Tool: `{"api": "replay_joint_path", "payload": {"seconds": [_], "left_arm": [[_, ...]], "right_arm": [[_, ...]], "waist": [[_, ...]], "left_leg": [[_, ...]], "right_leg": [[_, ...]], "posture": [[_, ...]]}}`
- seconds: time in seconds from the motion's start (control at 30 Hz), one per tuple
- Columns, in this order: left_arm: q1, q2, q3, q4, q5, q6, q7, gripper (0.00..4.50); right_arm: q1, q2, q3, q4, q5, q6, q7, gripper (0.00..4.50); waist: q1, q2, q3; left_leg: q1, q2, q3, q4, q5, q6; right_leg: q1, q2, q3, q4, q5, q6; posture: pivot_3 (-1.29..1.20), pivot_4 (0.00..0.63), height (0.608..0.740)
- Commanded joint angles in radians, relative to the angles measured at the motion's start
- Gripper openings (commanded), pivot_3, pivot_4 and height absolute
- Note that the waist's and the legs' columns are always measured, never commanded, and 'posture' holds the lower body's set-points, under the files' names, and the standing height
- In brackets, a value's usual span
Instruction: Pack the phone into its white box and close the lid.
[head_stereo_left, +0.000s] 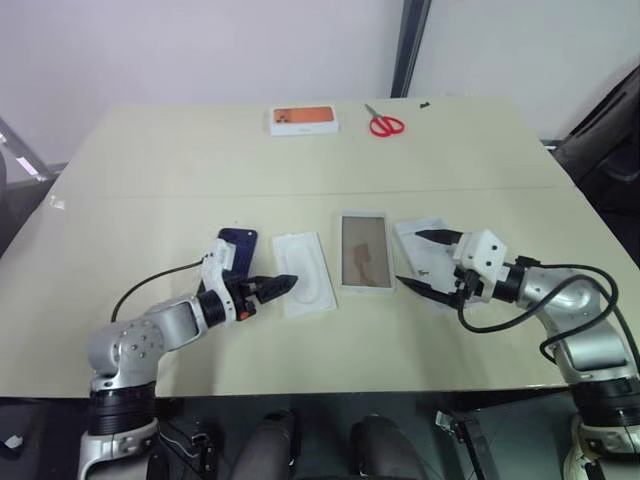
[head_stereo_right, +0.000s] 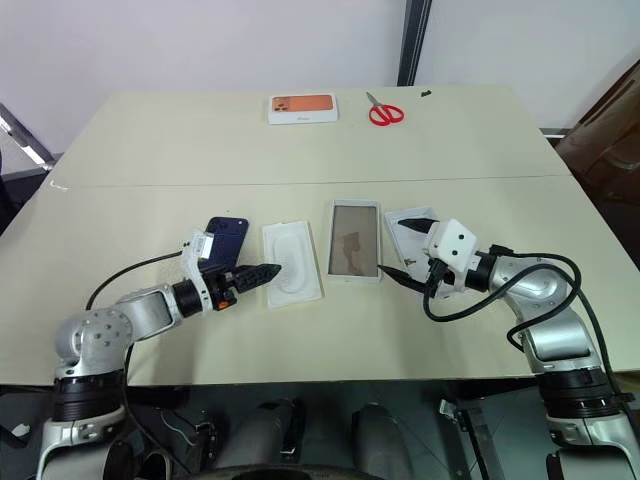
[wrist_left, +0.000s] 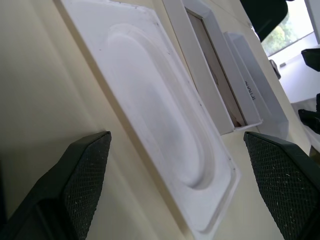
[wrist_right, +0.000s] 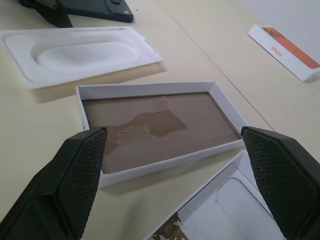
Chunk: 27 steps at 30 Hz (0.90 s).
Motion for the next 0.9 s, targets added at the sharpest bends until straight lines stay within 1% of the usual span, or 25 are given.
{"api": "replay_joint_path", "payload": {"seconds": [0.03, 0.13, 0.2, 0.3, 0.37, 0.4, 0.53, 0.7, 0.77, 0.9], "left_arm": [[0.007, -0.018, -0.029, 0.023, -0.003, 0.025, 0.010, 4.48], [0.004, -0.038, -0.027, 0.050, 0.001, 0.025, 0.021, 3.67], [-0.001, -0.052, -0.023, 0.059, -0.008, 0.035, 0.030, 2.73], [-0.010, -0.068, -0.014, 0.081, -0.004, 0.042, 0.046, 1.18], [-0.007, -0.060, -0.027, 0.086, 0.011, 0.043, 0.043, 0.23], [-0.006, -0.058, -0.029, 0.089, 0.017, 0.042, 0.045, 0.07], [-0.010, -0.056, -0.026, 0.091, 0.019, 0.043, 0.048, 0.07], [-0.050, -0.047, 0.031, 0.109, -0.004, 0.048, 0.068, 0.07], [-0.080, -0.038, 0.069, 0.119, -0.029, 0.067, 0.078, 0.07], [-0.131, -0.003, 0.119, 0.150, -0.066, 0.105, 0.075, 0.07]], "right_arm": [[-0.014, 0.004, -0.014, -0.031, 0.004, -0.015, -0.013, 4.50], [-0.007, 0.003, -0.013, -0.031, 0.001, -0.020, -0.016, 4.50], [-0.004, 0.003, -0.013, -0.036, -0.001, -0.019, -0.019, 4.50], [-0.003, 0.005, -0.013, -0.040, -0.003, -0.017, -0.023, 4.50], [-0.004, 0.004, -0.014, -0.041, -0.005, -0.017, -0.027, 4.50], [-0.005, 0.004, -0.015, -0.041, -0.005, -0.016, -0.028, 4.50], [-0.005, 0.003, -0.014, -0.039, -0.006, -0.016, -0.030, 4.50], [0.002, 0.006, 0.003, -0.055, 0.007, 0.001, -0.012, 4.50], [0.004, 0.014, 0.031, -0.085, 0.034, 0.036, 0.013, 4.50], [-0.015, 0.047, 0.122, -0.108, -0.006, 0.042, 0.025, 4.50]], "waist": [[0.001, 0.000, 0.000], [0.004, 0.000, 0.000], [0.007, 0.000, 0.000], [0.015, 0.000, 0.000], [0.020, 0.001, -0.001], [0.020, 0.001, -0.001], [0.019, 0.001, -0.001], [0.018, 0.001, -0.001], [0.018, 0.001, -0.001], [0.011, 0.001, -0.001]], "left_leg": [[0.000, 0.000, 0.000, 0.000, 0.000, 0.000], [0.000, 0.000, 0.000, 0.000, 0.000, 0.000], [0.000, 0.000, 0.000, 0.000, 0.000, 0.000], [0.000, 0.000, 0.000, 0.001, 0.000, 0.000], [0.000, 0.000, 0.000, 0.002, 0.000, 0.000], [0.001, 0.000, 0.000, 0.002, 0.000, 0.000], [0.005, 0.000, 0.000, 0.000, -0.002, 0.003], [0.007, 0.000, 0.000, 0.000, -0.003, 0.004], [0.007, 0.000, 0.000, 0.000, -0.003, 0.004], [0.007, 0.000, 0.000, -0.001, -0.002, 0.004]], "right_leg": [[0.000, 0.000, 0.000, 0.000, 0.000, 0.000], [0.000, 0.000, 0.000, 0.000, 0.000, 0.000], [0.001, 0.000, 0.000, 0.000, 0.000, 0.000], [0.001, 0.000, 0.000, 0.000, 0.000, 0.000], [0.001, 0.000, 0.000, 0.000, 0.000, 0.000], [0.002, 0.000, 0.000, 0.000, 0.000, 0.000], [0.006, 0.000, 0.000, -0.001, 0.000, 0.000], [0.008, 0.000, 0.000, -0.002, 0.000, 0.000], [0.008, 0.000, 0.000, -0.002, 0.000, 0.000], [0.006, 0.000, 0.000, -0.001, 0.000, 0.000]], "posture": [[0.00, 0.150, 0.734], [0.00, 0.150, 0.734], [0.00, 0.150, 0.734], [0.00, 0.150, 0.734], [0.00, 0.150, 0.734], [0.00, 0.150, 0.734], [0.00, 0.150, 0.734], [0.00, 0.150, 0.734], [0.00, 0.150, 0.734], [0.00, 0.150, 0.734]]}}
